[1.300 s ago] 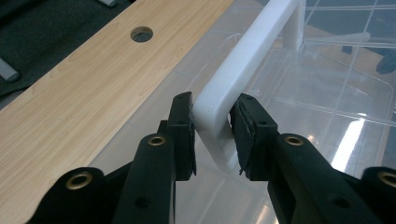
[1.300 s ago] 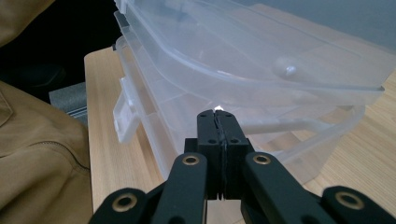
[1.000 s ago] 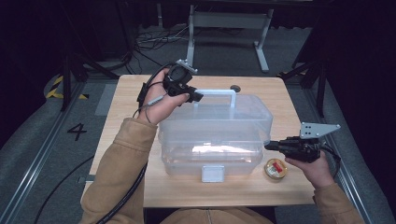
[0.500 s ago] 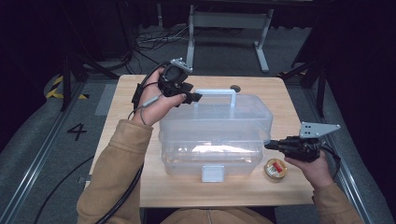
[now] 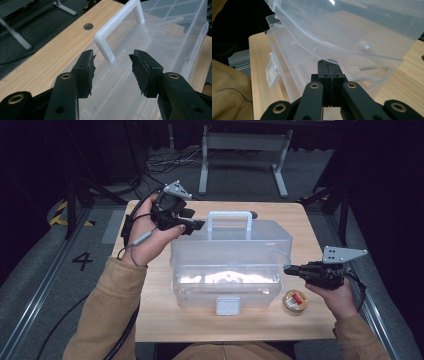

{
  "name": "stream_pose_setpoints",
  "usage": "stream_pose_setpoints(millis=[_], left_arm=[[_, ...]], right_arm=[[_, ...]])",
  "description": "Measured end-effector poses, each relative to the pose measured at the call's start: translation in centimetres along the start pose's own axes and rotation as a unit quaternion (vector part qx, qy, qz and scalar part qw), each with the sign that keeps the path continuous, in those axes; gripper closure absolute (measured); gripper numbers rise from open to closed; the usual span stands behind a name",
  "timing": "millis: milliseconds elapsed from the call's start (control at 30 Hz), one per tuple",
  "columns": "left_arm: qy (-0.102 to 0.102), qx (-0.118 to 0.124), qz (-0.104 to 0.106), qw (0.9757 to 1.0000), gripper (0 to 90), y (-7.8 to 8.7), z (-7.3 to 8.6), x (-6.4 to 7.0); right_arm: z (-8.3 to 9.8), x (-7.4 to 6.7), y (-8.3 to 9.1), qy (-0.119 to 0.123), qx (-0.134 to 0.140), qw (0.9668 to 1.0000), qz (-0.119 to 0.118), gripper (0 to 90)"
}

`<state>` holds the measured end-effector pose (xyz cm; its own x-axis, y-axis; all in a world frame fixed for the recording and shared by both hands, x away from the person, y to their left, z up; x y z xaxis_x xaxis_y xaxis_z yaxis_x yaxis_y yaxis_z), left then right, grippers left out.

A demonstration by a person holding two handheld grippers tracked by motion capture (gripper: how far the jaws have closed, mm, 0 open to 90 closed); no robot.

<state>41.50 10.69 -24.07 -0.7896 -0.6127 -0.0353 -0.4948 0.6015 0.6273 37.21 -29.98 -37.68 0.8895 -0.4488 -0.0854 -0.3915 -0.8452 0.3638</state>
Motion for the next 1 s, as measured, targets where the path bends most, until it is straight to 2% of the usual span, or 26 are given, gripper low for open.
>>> stream_pose_setpoints(millis=[233, 300, 633, 733, 833, 1000], left_arm=[[-0.004, 0.012, 0.008, 0.9999, 55.0, 1.7, 0.7, 1.0], [-0.010, 0.022, 0.003, 0.9997, 55.2, 2.1, 0.9, 1.3], [-0.003, 0.032, 0.008, 0.9994, 57.5, 2.7, 1.7, 1.2], [-0.001, 0.039, 0.015, 0.9991, 59.1, 3.0, 2.2, 1.4], [0.004, 0.045, 0.034, 0.9984, 64.5, 3.1, 2.8, 1.9], [0.007, 0.052, 0.050, 0.9974, 71.7, 3.0, 4.2, 2.4]], right_arm=[[-0.9, 0.5, 0.0, -0.009, 0.003, 0.9999, 0.013, 89.8], [-1.3, 0.7, 0.0, -0.009, 0.003, 0.9998, 0.019, 89.8], [-3.1, 1.8, -0.1, -0.013, 0.020, 0.9992, 0.034, 89.8], [-3.5, 2.1, -0.2, -0.015, 0.027, 0.9988, 0.039, 89.8], [-3.8, 2.4, -0.2, -0.018, 0.033, 0.9983, 0.044, 89.8], [-4.2, 2.7, -0.4, -0.024, 0.046, 0.9973, 0.051, 89.9]])
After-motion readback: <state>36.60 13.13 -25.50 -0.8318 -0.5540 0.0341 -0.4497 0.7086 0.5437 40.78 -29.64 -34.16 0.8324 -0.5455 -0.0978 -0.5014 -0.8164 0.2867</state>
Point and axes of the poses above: each handheld gripper's, and its own axes: y roughly backward along the jaws, z roughly out of its underside, x roughly to its right, the point moved 2 cm from there along -y, roughly forward along the jaws, and after that the axes turned 2 degrees about x, right-handed, at the moved point
